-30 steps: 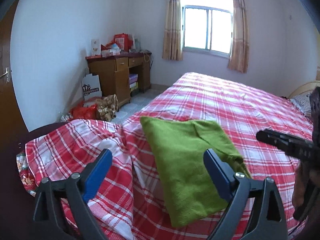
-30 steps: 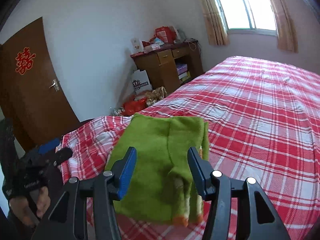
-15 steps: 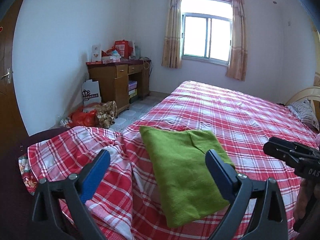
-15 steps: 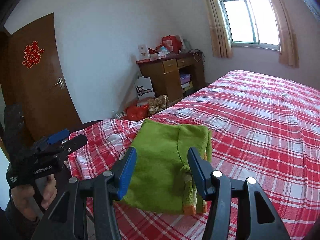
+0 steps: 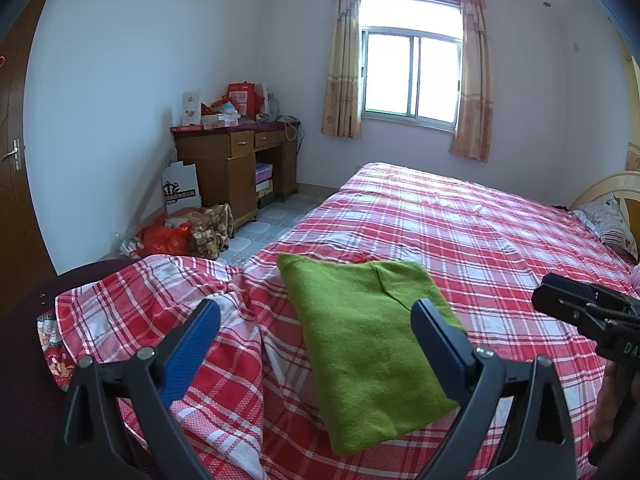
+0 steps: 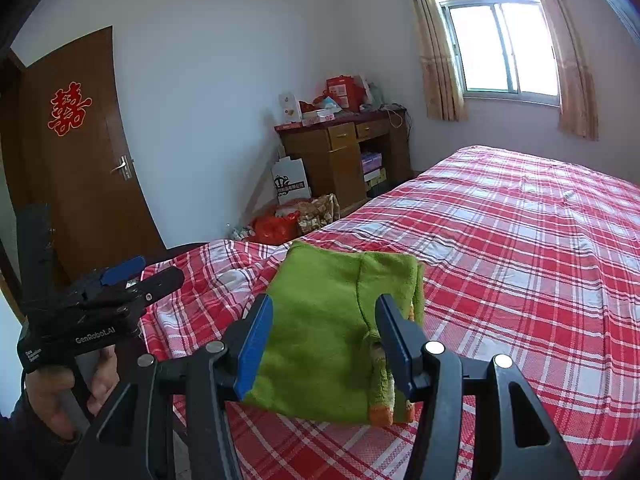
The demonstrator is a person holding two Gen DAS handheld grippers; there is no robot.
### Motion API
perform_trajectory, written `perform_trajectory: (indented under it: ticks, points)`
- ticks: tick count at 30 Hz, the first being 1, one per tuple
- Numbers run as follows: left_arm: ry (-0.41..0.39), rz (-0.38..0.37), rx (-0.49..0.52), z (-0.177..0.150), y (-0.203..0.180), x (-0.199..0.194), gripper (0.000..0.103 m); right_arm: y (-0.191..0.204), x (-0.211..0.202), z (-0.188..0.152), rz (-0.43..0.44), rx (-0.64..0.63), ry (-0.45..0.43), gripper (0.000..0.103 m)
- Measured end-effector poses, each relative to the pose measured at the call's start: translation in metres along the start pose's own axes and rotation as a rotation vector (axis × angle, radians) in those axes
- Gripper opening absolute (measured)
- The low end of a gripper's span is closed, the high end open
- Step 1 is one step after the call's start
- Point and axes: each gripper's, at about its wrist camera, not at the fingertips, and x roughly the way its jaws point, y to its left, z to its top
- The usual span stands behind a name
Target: Fold small clothes
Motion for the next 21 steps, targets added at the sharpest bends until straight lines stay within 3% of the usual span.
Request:
perform_trajectory:
  ticks: [4,21]
  points:
    - [-0.002,0.001,0.01,0.001,-0.003,-0.001,0.103,0.0,-0.005,0.001,-0.006,-0.001,-0.012,0.055]
    - [-0.001,0.018,0.024,0.001,-0.01,-0.003,0.103,0.009,-0.021,0.006,-0.032,-0.044,-0.076,0.055]
